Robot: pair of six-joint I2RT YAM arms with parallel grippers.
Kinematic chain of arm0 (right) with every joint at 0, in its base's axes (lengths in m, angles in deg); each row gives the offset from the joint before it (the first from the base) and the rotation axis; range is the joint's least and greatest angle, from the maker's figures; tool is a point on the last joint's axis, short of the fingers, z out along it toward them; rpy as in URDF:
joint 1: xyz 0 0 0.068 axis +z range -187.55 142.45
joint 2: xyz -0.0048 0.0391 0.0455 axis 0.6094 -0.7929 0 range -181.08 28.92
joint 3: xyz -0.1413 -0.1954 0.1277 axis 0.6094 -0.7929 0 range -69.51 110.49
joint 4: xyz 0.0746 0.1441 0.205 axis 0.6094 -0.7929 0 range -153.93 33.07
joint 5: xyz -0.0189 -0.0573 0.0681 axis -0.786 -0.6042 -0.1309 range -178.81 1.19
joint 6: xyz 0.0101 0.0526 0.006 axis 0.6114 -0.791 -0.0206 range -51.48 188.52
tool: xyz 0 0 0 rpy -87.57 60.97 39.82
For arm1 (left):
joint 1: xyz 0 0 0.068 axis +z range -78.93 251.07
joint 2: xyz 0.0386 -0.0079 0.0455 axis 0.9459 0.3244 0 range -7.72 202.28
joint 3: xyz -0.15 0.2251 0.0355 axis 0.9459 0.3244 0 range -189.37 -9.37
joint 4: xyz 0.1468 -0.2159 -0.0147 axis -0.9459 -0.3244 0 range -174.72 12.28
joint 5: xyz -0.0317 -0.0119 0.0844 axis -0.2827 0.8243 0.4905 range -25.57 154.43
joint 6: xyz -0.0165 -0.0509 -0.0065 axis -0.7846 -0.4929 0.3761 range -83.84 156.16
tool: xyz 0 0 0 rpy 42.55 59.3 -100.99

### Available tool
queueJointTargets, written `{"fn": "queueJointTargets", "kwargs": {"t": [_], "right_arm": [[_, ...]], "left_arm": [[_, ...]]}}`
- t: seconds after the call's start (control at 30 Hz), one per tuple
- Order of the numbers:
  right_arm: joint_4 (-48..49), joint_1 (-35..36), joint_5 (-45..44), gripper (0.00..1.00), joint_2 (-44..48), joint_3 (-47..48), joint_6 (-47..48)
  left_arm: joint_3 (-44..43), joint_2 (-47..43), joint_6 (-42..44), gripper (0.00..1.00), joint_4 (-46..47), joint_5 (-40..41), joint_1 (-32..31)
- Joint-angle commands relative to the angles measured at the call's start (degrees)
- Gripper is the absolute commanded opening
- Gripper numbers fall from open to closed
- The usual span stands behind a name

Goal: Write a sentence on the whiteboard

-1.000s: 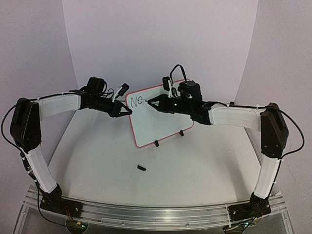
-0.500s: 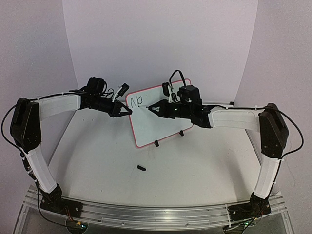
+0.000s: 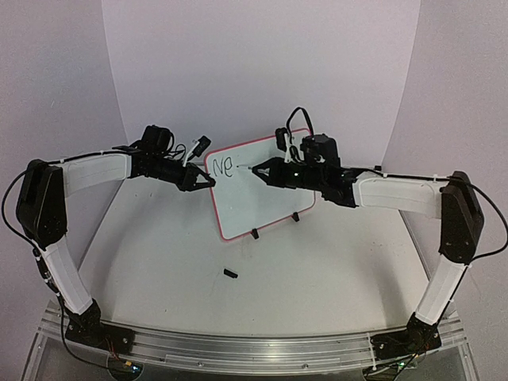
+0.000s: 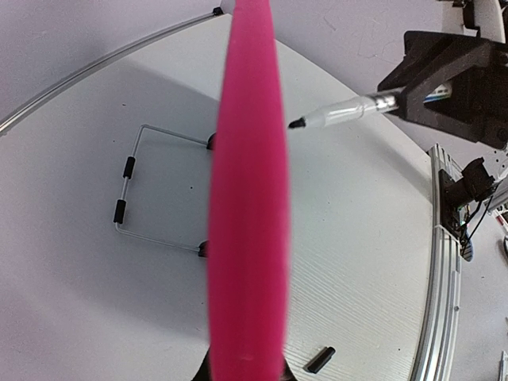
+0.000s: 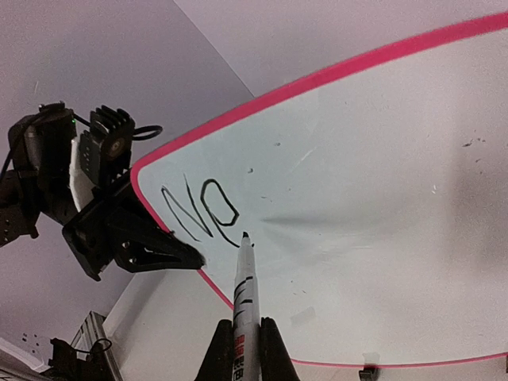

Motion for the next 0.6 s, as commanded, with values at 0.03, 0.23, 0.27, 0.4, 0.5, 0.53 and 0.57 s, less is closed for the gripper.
{"fn": "queueJointTargets", "kwargs": {"t": [0.03,0.23,0.27,0.4,0.5,0.53,0.57], "right_arm": [[0.98,-0.2,-1.14,0.0,3.29,0.45,1.39],[0.98,-0.21,0.29,0.0,1.47,2.22,1.07],[0.98,-0.21,0.42,0.0,1.31,2.44,1.02],[0.98,-0.24,0.53,0.0,0.57,3.68,1.04],[0.9,-0.21,0.83,0.0,-0.27,4.56,0.9],[0.9,-0.22,0.95,0.0,-0.59,4.77,0.8],[0.91,-0.22,1.06,0.0,-0.9,5.0,0.7]], "left_arm": [[-0.11,-1.16,0.29,0.0,-5.03,-0.59,-1.35],[-0.08,-1.25,0.39,0.0,-5.05,-0.45,-1.48],[-0.08,-1.22,0.4,0.0,-5.05,-0.42,-1.5],[-0.17,-1.19,0.52,0.0,-5.13,-0.35,-1.61],[-0.17,-1.15,0.52,0.0,-5.17,-0.32,-1.61],[-0.18,-1.18,0.51,0.0,-5.21,-0.31,-1.65],[-0.18,-1.22,0.51,0.0,-5.23,-0.3,-1.7]]}}
